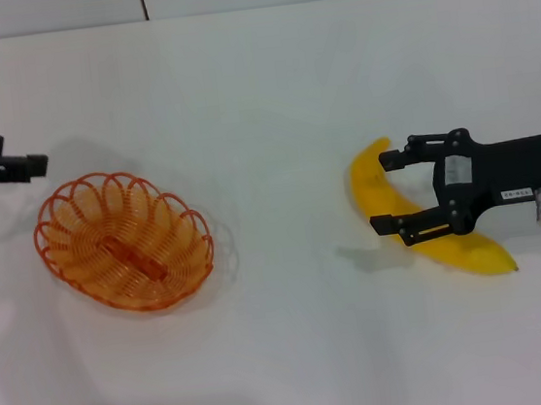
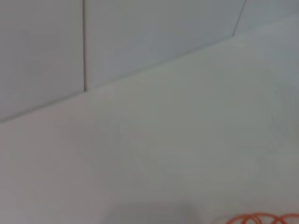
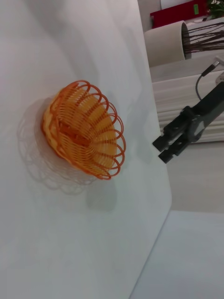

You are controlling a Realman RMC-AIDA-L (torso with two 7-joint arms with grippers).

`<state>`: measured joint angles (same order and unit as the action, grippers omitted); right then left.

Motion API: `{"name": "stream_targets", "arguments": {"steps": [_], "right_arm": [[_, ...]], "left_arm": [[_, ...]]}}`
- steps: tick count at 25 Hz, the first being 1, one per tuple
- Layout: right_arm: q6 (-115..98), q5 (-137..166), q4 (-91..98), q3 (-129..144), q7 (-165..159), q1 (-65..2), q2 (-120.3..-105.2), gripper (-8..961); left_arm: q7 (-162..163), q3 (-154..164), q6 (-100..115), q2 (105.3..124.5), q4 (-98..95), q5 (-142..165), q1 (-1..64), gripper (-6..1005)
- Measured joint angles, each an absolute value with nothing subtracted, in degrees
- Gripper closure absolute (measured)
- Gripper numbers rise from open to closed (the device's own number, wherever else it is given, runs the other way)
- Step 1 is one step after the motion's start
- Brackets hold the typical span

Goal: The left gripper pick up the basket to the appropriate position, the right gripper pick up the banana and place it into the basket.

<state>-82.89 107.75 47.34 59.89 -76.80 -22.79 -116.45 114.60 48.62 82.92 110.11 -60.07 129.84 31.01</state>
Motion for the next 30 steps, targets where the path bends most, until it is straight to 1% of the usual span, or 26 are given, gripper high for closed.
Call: {"name": "stream_targets", "arguments": {"steps": [7, 10, 19, 30], "right_arm": [[-82.9, 107.9, 47.1, 60.3, -76.8, -23.2, -116.48, 61], [-82.9, 108.0, 47.1, 60.4, -76.8, -23.4, -116.53, 62], [-82.9, 108.2, 47.0, 60.5, -77.4, -23.6, -116.54, 62], [-82.9, 108.2, 47.0, 60.6, -77.4, -23.6, -116.54, 62]], "left_arm": [[114.2, 48.6, 82.3, 110.49, -55.2, 134.0, 34.4, 239], [114.1, 48.6, 81.8, 110.69, -54.4, 135.4, 34.9, 242], [114.1, 48.6, 79.3, 112.96, -53.9, 141.6, 36.2, 251], [114.0, 50.1, 76.7, 114.08, -52.8, 142.8, 36.8, 263]]}}
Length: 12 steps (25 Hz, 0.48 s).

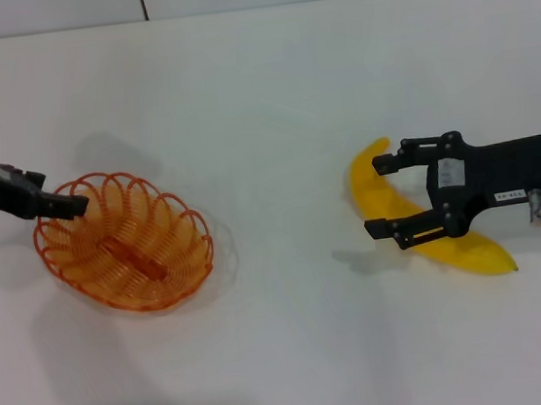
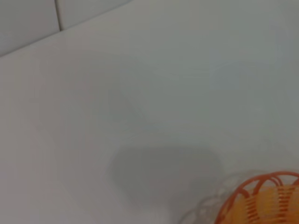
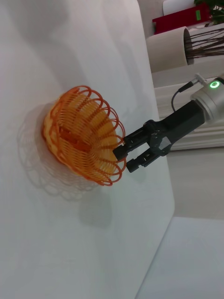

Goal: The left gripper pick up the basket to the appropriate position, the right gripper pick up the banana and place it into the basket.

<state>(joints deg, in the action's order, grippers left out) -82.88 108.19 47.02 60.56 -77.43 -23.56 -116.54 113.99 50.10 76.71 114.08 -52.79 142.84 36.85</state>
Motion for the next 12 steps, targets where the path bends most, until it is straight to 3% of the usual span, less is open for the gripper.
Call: {"name": "stream_targets", "arguments": {"steps": [12], "right_arm": [[-82.9, 108.2, 47.0, 60.6, -77.4, -23.6, -116.54, 62]], "left_arm": [[112.8, 50.1, 74.8, 114.50, -50.6, 142.8, 37.3, 275]]}}
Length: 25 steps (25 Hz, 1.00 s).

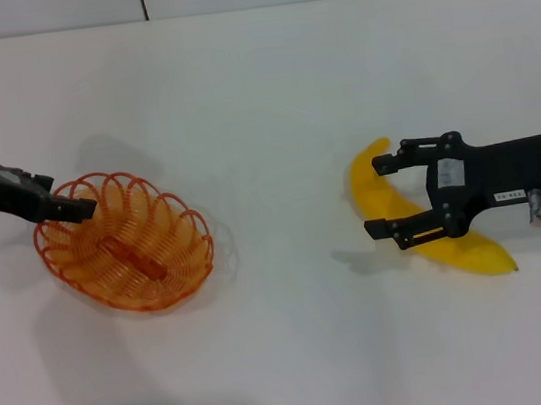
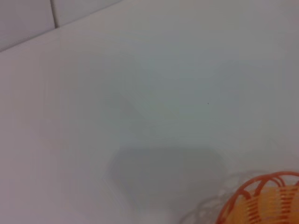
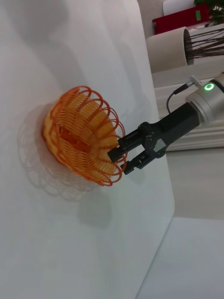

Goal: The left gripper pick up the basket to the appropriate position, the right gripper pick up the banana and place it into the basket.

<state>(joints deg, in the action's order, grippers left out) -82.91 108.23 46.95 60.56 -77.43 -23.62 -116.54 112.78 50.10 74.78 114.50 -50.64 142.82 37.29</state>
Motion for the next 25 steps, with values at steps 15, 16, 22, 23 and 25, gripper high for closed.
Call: {"name": "stream_targets", "arguments": {"steps": [15, 16, 22, 23, 25], "right_arm": [[-82.9, 108.4, 45.5, 60.6, -77.4, -24.6, -116.54, 62], [-82.9, 108.4, 45.5, 60.6, -77.4, -24.6, -116.54, 62], [-82.9, 108.5, 45.5, 60.6, -77.4, -24.7, -116.54, 62], [-82.8, 108.5, 45.5, 60.6, -77.4, -24.8, -116.54, 62], [-82.8, 108.6, 45.5, 60.6, -77.4, -24.8, -116.54, 62]], "left_arm": [[112.4, 50.5, 73.1, 114.59, -47.5, 143.0, 37.9, 290], [112.3, 50.6, 73.1, 114.55, -47.3, 143.0, 38.0, 291], [111.9, 50.9, 71.8, 114.80, -47.0, 143.2, 38.0, 298], [111.9, 50.9, 71.8, 114.81, -47.0, 143.2, 38.1, 299], [111.9, 50.9, 71.7, 114.80, -46.9, 143.2, 38.1, 301]]}}
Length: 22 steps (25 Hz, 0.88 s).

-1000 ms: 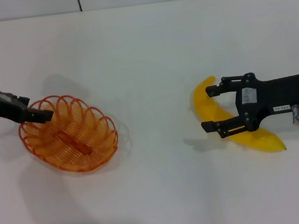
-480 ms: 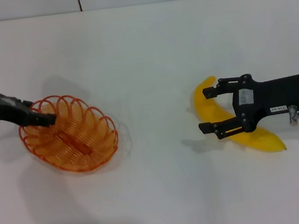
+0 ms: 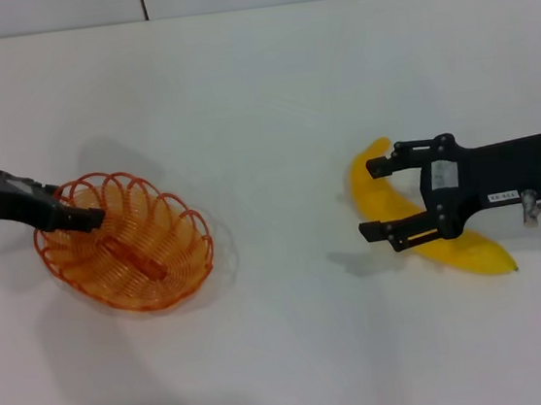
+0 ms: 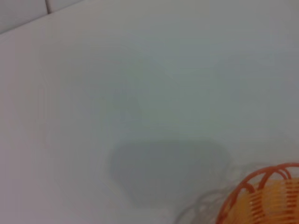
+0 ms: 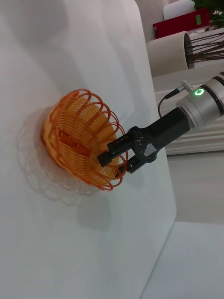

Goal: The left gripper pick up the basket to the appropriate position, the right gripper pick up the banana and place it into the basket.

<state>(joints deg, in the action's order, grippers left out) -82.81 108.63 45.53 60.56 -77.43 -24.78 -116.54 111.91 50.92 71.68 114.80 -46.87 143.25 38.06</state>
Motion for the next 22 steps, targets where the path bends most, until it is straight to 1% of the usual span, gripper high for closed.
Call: {"name": "stream_targets", "arguments": {"steps": [10, 15, 21, 22], "right_arm": [[-82.7, 109.2, 45.4, 60.6, -77.4, -24.9, -116.54, 62], [-82.6, 109.2, 44.8, 60.6, -77.4, -25.0, -116.54, 62], [-82.2, 109.3, 44.6, 60.6, -77.4, -25.1, -116.54, 62], [-82.0, 109.5, 44.5, 60.6, -77.4, -25.1, -116.54, 62]], "left_arm": [[111.8, 50.9, 70.9, 114.91, -47.0, 143.3, 38.1, 311], [111.8, 50.9, 70.8, 114.91, -47.1, 143.3, 38.2, 560], [111.9, 50.9, 70.9, 114.90, -47.2, 143.6, 38.6, 743], [111.9, 50.9, 70.9, 114.89, -47.3, 143.6, 38.6, 742]]}}
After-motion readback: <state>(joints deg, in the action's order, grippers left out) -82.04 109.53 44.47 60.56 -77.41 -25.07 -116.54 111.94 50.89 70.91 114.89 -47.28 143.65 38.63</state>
